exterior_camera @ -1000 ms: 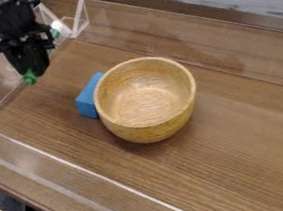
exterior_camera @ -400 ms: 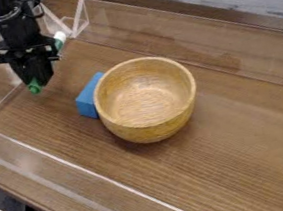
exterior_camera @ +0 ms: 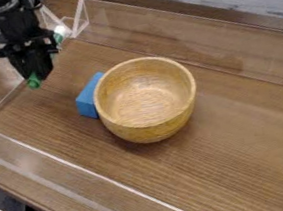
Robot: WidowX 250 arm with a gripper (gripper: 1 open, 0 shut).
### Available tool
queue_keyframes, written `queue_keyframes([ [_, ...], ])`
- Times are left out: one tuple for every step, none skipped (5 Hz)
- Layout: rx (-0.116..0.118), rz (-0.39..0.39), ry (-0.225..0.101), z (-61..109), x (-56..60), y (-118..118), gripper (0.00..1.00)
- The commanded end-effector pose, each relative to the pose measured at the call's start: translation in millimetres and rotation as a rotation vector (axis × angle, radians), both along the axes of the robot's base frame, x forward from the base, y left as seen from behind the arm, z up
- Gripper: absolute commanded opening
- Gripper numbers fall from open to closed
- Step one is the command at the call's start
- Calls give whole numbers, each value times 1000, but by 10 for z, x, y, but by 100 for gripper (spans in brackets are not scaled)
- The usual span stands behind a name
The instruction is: Put the green marker in the brown bowl
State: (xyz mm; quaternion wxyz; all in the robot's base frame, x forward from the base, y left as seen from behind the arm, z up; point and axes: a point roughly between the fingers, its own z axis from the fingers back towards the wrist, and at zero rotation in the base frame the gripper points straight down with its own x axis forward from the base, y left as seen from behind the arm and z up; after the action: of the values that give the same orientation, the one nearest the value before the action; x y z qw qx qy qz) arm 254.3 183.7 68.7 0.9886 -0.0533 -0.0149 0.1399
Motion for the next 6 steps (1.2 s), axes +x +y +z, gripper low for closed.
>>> queue_keyframes([
  [27,-19,-60,313,44,-101,0],
  [17,-37,-69,396,48,-210,0],
  [3,-65,-78,478,58,-369,0],
  [-10,-98,-86,548,77,-563,0],
  [-22,-146,-95,601,90,-770,0],
  [-31,-174,-103,646,82,-938,0],
])
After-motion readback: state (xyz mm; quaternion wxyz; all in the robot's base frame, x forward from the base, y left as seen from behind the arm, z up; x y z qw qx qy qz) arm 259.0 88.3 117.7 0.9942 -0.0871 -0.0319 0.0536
